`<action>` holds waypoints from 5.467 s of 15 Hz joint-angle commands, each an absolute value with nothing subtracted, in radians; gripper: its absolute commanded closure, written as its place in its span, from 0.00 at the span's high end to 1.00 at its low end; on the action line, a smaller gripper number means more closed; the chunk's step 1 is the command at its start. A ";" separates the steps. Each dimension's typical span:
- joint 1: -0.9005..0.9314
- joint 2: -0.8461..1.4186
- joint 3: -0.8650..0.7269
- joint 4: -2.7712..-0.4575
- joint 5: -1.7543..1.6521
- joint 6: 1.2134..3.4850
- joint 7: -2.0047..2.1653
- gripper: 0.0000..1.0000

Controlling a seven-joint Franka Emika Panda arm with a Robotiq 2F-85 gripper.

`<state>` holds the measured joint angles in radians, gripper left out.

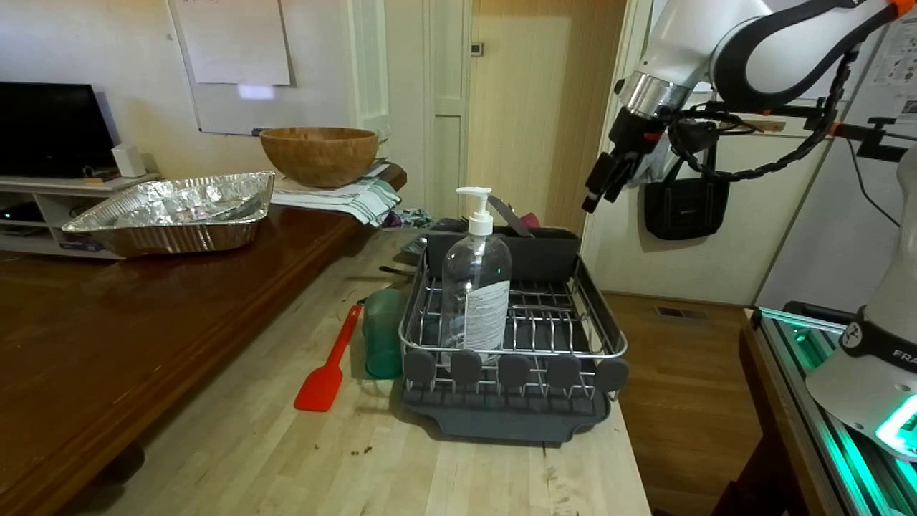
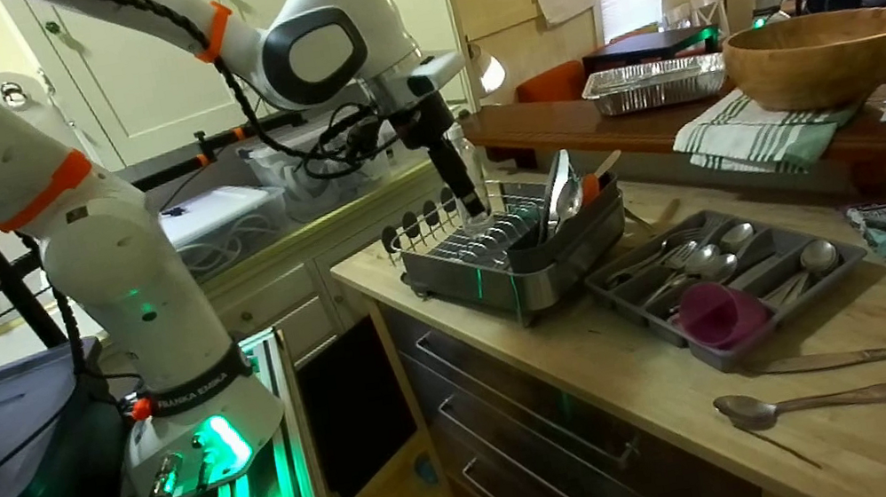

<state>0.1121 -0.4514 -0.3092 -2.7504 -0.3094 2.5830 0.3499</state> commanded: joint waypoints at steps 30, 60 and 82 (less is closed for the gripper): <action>-0.118 0.046 -0.004 -2.360 -0.508 2.670 0.597 1.00; -0.003 0.182 -0.111 -2.214 -0.463 2.500 0.775 0.42; -0.017 -0.094 -0.043 -2.205 -0.493 2.415 0.702 0.02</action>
